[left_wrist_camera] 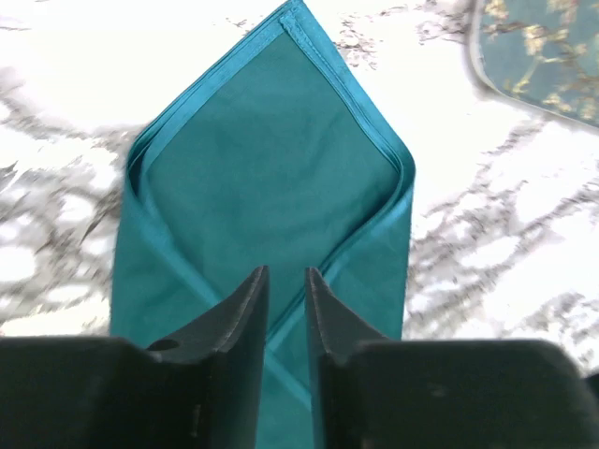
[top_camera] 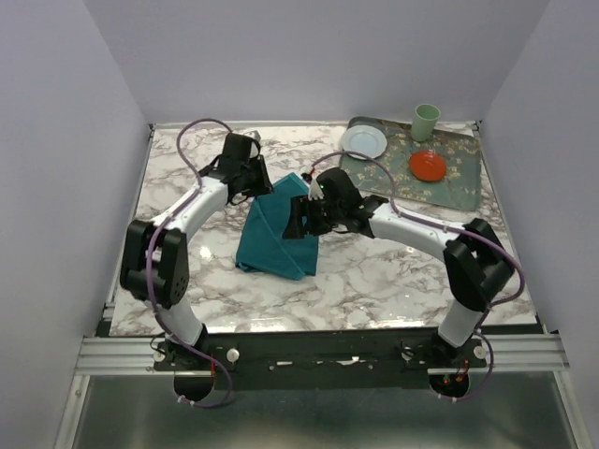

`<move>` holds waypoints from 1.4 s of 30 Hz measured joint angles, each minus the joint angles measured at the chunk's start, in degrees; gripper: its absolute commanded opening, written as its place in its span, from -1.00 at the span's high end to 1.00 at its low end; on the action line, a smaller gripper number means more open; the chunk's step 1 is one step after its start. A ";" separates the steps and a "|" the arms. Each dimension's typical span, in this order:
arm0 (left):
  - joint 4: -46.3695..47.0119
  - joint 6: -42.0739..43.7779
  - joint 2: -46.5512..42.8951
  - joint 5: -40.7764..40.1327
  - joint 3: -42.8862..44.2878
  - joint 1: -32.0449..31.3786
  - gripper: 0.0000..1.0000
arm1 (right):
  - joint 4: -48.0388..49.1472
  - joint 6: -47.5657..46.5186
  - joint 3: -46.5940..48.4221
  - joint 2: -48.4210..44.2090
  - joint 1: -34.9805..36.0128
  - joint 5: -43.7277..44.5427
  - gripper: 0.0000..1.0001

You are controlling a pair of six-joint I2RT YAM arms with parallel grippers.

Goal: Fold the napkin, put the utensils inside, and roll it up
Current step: Fold the napkin

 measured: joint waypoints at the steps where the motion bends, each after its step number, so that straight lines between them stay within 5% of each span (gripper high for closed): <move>1: 0.02 -0.11 -3.06 0.46 -1.95 0.66 0.31 | -0.42 0.20 -1.77 -2.29 0.00 -0.87 -0.62; 7: 0.96 -3.17 -21.38 1.66 -17.70 4.55 0.21 | -0.13 6.12 -12.26 -9.40 0.81 -5.42 -0.64; 14: -0.02 -11.26 -39.82 1.14 -33.51 4.50 0.17 | 10.58 29.42 -29.88 -15.82 2.47 -5.09 -0.59; 28: -1.66 -15.04 -47.60 0.85 -35.80 4.50 0.17 | 34.21 61.02 -38.10 -10.03 10.27 7.19 -0.32; 40: -3.17 -14.08 -51.95 0.85 -34.18 4.50 0.16 | 37.66 70.01 -38.47 -5.22 11.47 13.62 -0.15; 42: -3.23 -13.79 -51.95 0.85 -34.01 4.50 0.17 | 37.73 70.47 -38.42 -5.25 11.61 14.23 0.02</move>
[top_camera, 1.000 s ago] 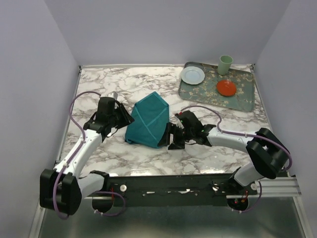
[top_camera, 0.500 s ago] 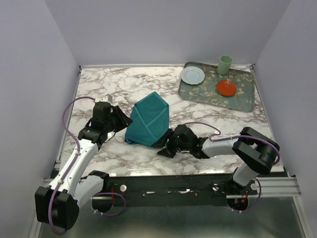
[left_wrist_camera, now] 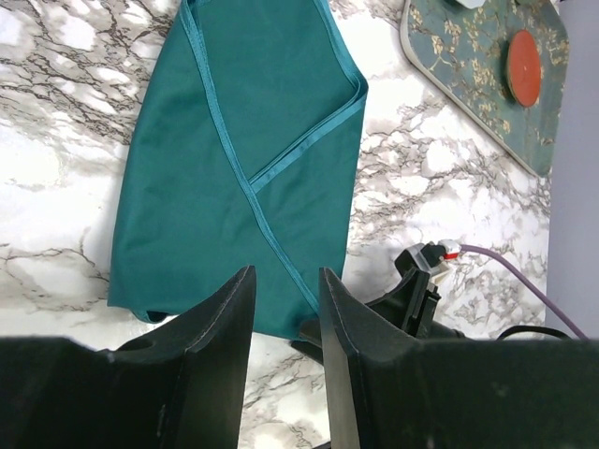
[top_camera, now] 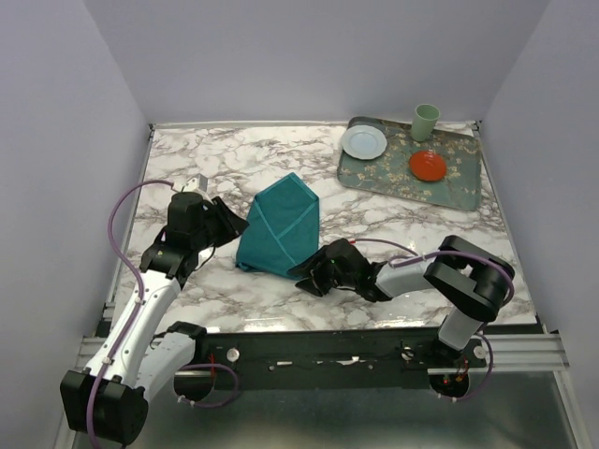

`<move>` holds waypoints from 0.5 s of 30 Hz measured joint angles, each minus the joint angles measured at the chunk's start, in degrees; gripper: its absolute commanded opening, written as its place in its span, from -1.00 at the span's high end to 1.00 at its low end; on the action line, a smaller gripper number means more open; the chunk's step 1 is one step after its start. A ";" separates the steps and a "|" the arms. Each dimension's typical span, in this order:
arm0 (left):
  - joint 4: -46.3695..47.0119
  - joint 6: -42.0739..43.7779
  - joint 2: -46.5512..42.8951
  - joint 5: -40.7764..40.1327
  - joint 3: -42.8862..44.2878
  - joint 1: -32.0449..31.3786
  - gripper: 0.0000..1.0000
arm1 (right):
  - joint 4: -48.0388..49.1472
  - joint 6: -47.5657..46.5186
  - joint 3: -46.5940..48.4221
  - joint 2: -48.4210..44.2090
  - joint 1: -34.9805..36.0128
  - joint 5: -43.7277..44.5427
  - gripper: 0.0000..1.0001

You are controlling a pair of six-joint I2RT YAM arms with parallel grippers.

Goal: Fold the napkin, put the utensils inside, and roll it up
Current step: Fold the napkin

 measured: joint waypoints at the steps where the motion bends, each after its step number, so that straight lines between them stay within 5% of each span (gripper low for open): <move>1: 0.02 0.09 0.00 -0.02 0.04 0.00 0.17 | -0.04 0.17 0.02 0.00 0.04 0.20 0.04; 15: -1.01 1.18 0.00 -0.02 0.13 0.00 0.15 | 0.04 2.16 0.42 0.92 0.35 1.31 0.73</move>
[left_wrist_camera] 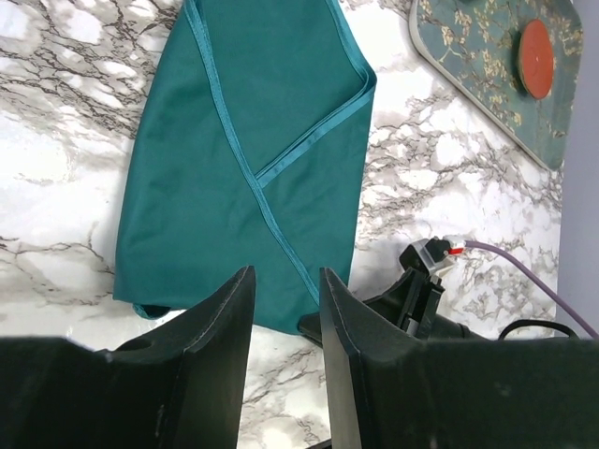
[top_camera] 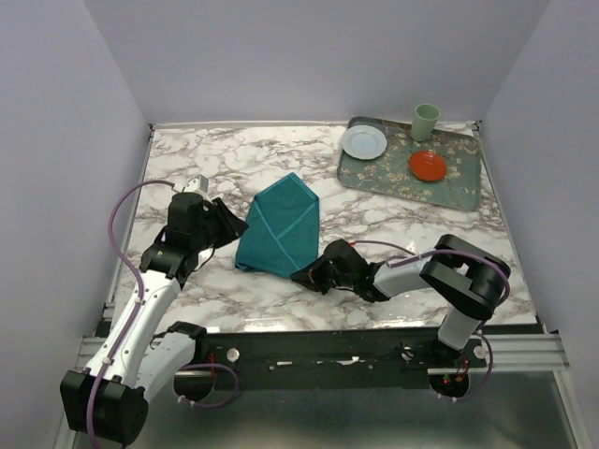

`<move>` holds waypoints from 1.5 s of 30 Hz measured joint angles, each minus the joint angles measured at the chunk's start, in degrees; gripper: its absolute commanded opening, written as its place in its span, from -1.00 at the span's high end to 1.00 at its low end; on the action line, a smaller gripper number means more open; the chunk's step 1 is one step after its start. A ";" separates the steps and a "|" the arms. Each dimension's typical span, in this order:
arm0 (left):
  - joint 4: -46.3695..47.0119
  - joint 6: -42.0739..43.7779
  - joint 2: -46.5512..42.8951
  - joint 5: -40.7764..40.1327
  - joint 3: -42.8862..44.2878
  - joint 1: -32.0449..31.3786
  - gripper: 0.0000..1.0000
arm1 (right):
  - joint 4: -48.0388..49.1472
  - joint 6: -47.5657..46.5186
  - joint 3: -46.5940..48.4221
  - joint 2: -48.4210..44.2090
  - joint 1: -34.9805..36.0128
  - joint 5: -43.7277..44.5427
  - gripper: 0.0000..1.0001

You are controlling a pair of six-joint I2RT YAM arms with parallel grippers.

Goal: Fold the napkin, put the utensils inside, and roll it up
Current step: Fold the napkin

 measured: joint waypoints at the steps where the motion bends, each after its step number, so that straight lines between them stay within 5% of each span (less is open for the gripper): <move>1: -0.07 0.00 0.00 0.00 0.00 0.00 0.15 | 0.04 0.07 0.04 0.26 0.00 0.00 0.77; 15: -1.01 1.03 0.63 -0.04 0.74 0.02 0.17 | -12.74 -19.17 18.93 -0.15 -0.59 -0.15 0.98; 22: -1.01 1.81 2.12 1.66 1.20 0.24 0.57 | -17.79 -35.47 24.83 -0.15 -4.83 -3.98 0.98; 26: -0.44 2.45 2.84 6.03 -0.70 0.42 0.98 | -20.00 -44.87 26.29 0.11 -7.63 -7.65 0.98; 35: 5.44 -2.89 4.26 11.32 -17.00 0.44 1.00 | -24.30 -54.64 33.70 1.42 -8.87 -13.35 0.99; 45: 11.21 -3.52 9.29 5.99 -18.23 0.50 1.00 | -24.65 -55.23 36.54 3.17 -8.92 -19.65 0.99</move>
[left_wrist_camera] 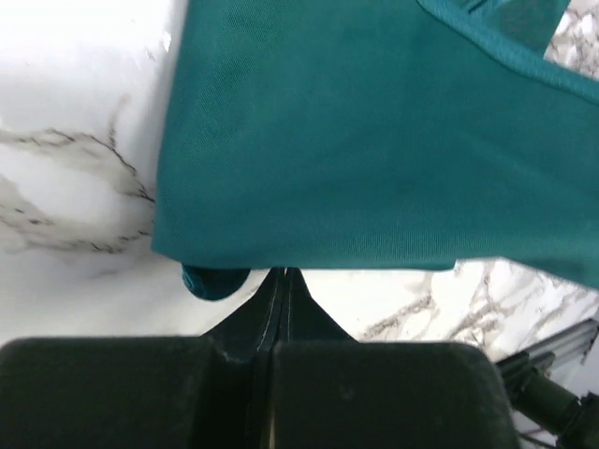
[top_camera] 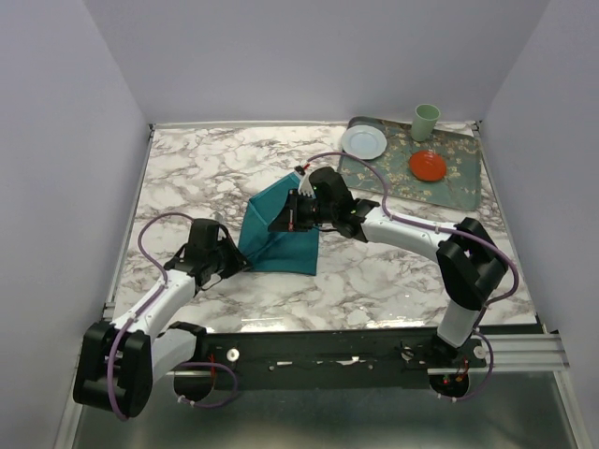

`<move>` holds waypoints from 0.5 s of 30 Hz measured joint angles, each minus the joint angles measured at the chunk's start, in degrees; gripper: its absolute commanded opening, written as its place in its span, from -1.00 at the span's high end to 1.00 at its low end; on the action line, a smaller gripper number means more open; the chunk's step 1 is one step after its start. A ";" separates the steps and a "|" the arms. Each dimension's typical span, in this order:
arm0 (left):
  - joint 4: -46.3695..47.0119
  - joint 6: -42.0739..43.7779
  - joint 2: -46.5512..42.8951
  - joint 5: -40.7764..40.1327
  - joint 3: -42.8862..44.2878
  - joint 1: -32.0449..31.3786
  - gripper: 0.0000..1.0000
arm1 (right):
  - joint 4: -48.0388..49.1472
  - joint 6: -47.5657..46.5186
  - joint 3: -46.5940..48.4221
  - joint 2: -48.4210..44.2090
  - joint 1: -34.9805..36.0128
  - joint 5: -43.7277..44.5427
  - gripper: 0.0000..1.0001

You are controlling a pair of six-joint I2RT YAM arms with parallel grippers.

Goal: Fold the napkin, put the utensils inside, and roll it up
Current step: Fold the napkin

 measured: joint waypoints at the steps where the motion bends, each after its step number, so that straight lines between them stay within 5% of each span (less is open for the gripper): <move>1: 0.61 0.04 0.31 -0.96 0.00 0.02 1.00 | 0.00 0.00 0.02 0.00 0.00 -0.33 0.99; 15: -1.88 1.75 -1.81 -4.98 0.44 0.02 1.00 | -0.02 -0.07 0.09 0.00 0.00 -3.19 0.99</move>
